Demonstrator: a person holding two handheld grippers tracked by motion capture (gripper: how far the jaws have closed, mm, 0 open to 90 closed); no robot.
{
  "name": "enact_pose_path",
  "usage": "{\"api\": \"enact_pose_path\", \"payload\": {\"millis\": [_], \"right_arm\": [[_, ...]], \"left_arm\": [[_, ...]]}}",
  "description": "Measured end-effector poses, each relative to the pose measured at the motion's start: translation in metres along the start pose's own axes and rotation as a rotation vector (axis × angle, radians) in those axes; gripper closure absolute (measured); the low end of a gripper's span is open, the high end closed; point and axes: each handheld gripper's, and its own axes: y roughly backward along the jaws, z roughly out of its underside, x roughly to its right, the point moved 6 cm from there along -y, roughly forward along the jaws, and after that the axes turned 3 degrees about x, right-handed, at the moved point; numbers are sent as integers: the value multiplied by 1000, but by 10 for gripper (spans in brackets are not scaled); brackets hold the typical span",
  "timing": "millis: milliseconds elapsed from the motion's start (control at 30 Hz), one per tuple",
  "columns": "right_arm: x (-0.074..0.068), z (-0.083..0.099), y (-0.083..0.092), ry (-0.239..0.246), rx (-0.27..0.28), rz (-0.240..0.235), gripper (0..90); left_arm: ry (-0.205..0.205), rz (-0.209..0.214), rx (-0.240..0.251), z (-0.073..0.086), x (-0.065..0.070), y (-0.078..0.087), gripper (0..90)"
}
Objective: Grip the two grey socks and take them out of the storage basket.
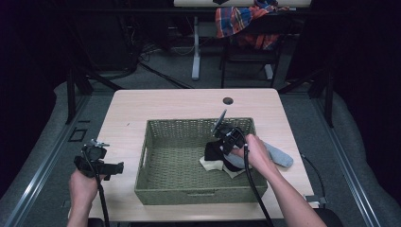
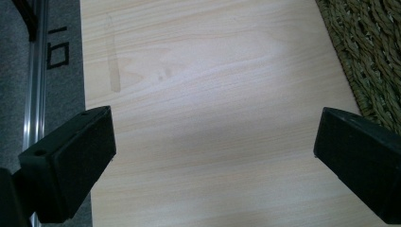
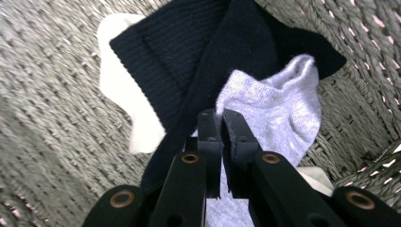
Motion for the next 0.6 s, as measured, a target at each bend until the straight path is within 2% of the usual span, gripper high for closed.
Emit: {"api": "enact_pose_path", "payload": {"millis": [33,67,133,167,200,300,433,600], "right_arm": [[-1,0,1,-6,17,-5,874],[0,0,5,1,10,-5,874],[2,-1,18,-9,53,-12,876],[2,-1,18,-9,53,-12,876],[3,-1,31,-20,92,-16,877],[4,0,40,-19,108,-20,877],[4,1,58,-27,161,-21,878],[5,4,74,-19,183,-11,878]], "left_arm": [[1,0,1,0,0,0,0],[1,0,2,0,0,0,0],[0,2,0,0,0,0,0],[0,1,1,0,0,0,0],[2,1,3,0,1,0,0],[3,0,5,0,1,0,0],[4,-1,5,0,1,0,0],[-1,0,1,0,1,0,0]]}}
